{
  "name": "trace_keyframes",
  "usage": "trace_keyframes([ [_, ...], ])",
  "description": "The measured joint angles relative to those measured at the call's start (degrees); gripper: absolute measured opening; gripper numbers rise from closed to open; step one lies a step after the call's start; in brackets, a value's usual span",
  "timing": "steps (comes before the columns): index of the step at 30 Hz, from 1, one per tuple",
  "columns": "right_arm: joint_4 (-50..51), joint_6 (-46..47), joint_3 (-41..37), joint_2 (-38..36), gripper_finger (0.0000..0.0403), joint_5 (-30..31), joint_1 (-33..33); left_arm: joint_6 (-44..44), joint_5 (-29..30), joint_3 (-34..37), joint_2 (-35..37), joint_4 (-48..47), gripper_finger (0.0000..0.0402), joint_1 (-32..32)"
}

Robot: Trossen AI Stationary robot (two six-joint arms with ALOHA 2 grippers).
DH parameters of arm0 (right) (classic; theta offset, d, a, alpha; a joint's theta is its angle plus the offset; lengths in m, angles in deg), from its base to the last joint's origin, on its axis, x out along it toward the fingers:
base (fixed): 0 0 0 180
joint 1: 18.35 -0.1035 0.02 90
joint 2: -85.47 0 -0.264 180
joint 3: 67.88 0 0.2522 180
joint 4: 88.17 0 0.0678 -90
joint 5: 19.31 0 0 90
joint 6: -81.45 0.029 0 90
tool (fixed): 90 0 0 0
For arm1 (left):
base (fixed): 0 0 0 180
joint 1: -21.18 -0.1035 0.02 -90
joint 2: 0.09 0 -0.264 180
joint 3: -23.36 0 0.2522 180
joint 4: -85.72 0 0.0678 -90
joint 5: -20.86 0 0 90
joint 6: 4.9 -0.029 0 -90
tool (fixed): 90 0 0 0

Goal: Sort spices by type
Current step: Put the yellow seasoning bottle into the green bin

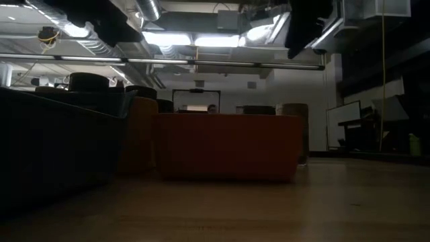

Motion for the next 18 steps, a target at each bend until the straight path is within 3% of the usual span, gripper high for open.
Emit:
trace_keyframes([
  [9, 0.94, 14.21, -12.06, -7.4, 0.0298, 4.18, -0.01, 0.58, 0.0, 0.0, 1.8, -2.08, 0.0251, 0.0],
  [18, 1.06, 24.18, -15.51, -8.3, 0.0298, -3.25, -7.34, 0.6, 0.0, 0.0, 1.67, -2.02, 0.0251, 0.0],
])
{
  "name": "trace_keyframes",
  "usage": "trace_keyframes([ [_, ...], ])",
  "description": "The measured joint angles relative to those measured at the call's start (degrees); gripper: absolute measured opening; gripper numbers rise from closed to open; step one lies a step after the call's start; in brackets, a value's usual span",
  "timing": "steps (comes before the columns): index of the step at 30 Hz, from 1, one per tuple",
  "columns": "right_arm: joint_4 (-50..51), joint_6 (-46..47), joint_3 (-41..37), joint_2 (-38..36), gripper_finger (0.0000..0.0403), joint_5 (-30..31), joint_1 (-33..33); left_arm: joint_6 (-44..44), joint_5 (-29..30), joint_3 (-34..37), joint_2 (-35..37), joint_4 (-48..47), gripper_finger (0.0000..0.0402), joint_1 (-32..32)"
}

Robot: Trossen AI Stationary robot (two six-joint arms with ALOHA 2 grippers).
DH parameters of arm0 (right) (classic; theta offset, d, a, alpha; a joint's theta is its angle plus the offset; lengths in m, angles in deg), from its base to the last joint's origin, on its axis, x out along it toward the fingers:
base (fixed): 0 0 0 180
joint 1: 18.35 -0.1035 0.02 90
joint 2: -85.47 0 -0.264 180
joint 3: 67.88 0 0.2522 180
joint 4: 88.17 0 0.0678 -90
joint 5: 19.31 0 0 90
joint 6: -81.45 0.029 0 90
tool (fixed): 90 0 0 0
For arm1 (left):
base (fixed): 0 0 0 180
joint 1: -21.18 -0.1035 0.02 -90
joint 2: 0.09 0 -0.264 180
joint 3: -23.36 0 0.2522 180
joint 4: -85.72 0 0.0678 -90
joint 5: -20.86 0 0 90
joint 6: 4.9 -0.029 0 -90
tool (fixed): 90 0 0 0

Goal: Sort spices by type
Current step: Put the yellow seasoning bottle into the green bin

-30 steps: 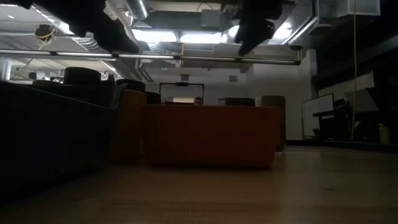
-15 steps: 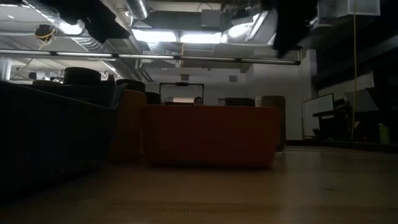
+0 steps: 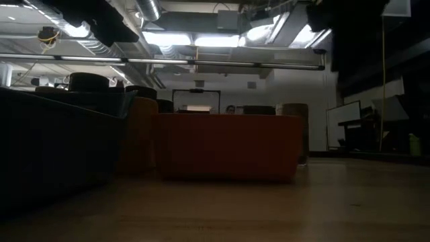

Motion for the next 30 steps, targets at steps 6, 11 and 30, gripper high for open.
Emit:
trace_keyframes([
  [6, 4.03, 14.07, 0.04, -0.26, 0.0298, -5.01, -8.96, -0.07, 0.0, 0.0, 0.0, 0.08, 0.0251, 0.0],
  [11, 9.34, 28.69, 0.04, -0.26, 0.0298, -7.16, -16.05, 0.0, 0.01, 0.0, 0.0, 0.08, 0.0251, 0.0],
  [30, 16.79, 63.88, 0.04, 0.3, 0.0298, -9.74, -33.99, 1.14, 0.02, 0.0, 0.0, 0.11, 0.0251, 0.0],
])
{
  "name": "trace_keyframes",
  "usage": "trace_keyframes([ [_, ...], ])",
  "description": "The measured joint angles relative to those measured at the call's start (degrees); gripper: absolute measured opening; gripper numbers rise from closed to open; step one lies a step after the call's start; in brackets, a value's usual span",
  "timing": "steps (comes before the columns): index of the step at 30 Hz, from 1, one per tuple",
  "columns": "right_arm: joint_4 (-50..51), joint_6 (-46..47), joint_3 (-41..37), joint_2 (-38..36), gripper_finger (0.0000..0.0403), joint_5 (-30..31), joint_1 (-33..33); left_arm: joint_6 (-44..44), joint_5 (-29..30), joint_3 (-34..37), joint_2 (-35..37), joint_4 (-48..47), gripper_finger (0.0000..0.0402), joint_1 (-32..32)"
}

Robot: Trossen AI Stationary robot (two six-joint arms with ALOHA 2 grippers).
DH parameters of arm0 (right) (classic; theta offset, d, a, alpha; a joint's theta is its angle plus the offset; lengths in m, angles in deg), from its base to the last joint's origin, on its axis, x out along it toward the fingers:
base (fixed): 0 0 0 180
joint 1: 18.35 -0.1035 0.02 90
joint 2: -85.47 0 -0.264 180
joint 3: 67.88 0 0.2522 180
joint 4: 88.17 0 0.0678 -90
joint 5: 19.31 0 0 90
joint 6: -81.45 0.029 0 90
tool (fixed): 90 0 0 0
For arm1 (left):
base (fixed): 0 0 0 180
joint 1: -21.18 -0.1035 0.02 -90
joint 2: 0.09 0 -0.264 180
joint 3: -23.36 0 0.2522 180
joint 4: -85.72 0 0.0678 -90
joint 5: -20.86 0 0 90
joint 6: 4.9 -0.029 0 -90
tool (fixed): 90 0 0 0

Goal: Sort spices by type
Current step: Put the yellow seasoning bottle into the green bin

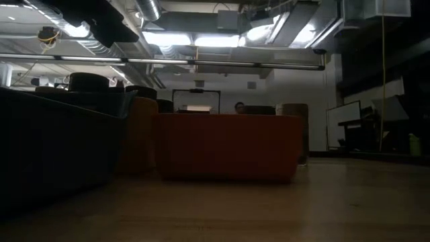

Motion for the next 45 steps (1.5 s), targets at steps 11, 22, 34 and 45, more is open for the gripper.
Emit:
trace_keyframes([
  [11, 0.52, 4.67, 0.0, 4.95, 0.0298, -0.8, -4.19, -0.02, -0.02, 0.0, 0.0, 0.02, 0.0251, 0.0],
  [22, 1.57, 4.21, 0.0, 6.9, 0.0298, -0.9, -4.15, -0.02, 0.0, 0.0, -0.02, 0.02, 0.0251, 0.0],
  [34, 1.67, 4.17, 0.0, 6.9, 0.0298, -0.84, -4.15, -0.04, -0.02, 0.0, -0.02, 0.0, 0.0251, 0.0],
  [45, 3.47, 4.06, 0.0, 6.87, 0.0298, 1.58, -4.13, -0.04, -0.02, 0.0, -0.02, 0.02, 0.0251, 0.02],
])
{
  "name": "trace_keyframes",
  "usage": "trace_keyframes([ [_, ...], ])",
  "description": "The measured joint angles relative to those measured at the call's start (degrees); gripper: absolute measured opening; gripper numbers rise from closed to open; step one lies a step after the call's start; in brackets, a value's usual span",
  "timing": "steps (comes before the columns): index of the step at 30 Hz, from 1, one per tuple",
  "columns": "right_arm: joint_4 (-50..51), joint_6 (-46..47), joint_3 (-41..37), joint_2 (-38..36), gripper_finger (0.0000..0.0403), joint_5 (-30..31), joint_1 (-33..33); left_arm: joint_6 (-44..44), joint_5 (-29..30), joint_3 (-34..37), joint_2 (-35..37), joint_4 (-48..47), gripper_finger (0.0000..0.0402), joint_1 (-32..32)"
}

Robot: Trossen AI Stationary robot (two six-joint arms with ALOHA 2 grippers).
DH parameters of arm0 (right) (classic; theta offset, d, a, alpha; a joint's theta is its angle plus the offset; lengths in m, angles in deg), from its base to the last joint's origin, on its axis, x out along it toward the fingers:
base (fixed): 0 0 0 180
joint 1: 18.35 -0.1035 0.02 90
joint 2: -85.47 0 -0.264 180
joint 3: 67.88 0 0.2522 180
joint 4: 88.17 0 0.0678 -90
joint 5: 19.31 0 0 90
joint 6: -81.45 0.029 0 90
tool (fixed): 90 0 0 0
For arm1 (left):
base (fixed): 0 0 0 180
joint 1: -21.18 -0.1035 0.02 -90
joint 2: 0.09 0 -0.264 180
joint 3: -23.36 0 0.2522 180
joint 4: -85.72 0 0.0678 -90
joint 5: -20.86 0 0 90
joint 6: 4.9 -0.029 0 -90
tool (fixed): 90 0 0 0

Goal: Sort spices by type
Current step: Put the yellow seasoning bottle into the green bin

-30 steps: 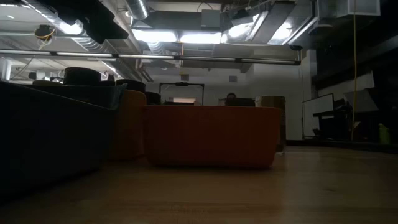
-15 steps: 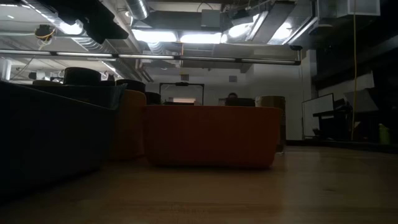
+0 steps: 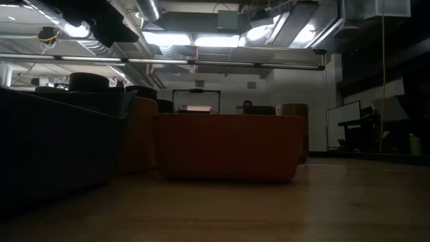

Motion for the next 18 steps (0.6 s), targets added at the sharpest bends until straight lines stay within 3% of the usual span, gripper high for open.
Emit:
trace_keyframes([
  [18, -0.86, -0.04, -1.3, -0.09, 0.0298, 1.03, 0.0, -0.02, 0.0, 0.0, 0.0, 0.0, 0.0251, -0.01],
])
